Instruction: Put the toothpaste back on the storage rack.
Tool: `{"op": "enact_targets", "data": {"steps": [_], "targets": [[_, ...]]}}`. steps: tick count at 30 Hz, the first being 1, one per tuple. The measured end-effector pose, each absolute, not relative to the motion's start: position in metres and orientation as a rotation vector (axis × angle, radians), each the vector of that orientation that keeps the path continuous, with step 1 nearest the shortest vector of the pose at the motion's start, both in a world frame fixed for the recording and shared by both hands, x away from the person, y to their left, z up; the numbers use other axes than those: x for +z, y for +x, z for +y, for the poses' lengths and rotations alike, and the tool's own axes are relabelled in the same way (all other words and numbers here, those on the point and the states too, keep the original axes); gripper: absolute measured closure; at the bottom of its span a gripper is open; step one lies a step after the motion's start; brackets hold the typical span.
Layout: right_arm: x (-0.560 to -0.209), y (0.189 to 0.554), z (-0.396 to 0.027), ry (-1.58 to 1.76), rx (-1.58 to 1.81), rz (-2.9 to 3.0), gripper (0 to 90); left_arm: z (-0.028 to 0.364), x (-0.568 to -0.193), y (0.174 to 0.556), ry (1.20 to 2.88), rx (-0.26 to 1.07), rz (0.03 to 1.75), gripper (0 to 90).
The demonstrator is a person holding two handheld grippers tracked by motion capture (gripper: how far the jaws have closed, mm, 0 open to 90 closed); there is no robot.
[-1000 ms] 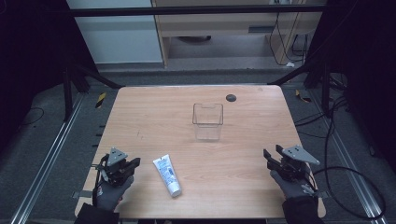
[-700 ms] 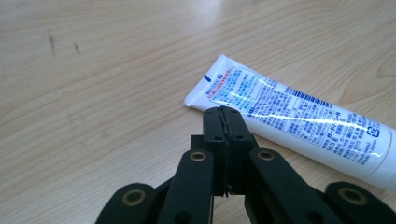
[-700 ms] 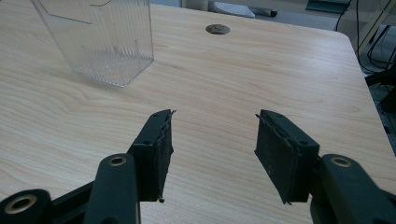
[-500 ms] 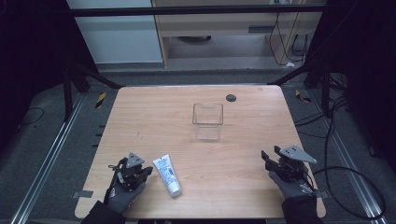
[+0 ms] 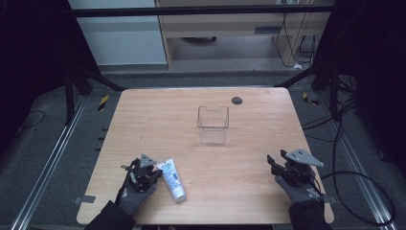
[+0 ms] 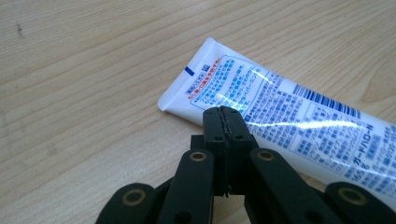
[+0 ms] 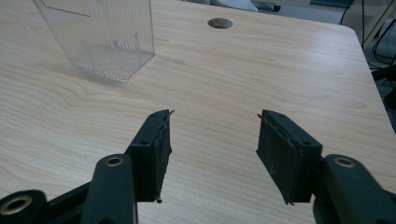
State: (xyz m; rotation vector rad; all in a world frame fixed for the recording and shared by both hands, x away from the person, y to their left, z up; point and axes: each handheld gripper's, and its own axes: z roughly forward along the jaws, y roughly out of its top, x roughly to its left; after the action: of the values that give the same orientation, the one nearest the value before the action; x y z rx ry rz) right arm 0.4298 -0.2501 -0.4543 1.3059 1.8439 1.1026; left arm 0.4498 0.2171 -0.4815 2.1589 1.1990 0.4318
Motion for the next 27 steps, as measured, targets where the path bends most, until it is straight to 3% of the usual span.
{"op": "enact_targets", "data": {"steps": [27], "targets": [[-0.456, 0.433, -0.247, 1.302, 1.099, 1.86, 43.0, 0.193, -0.482, 0.478, 2.161, 0.395, 1.169, 89.5]]}}
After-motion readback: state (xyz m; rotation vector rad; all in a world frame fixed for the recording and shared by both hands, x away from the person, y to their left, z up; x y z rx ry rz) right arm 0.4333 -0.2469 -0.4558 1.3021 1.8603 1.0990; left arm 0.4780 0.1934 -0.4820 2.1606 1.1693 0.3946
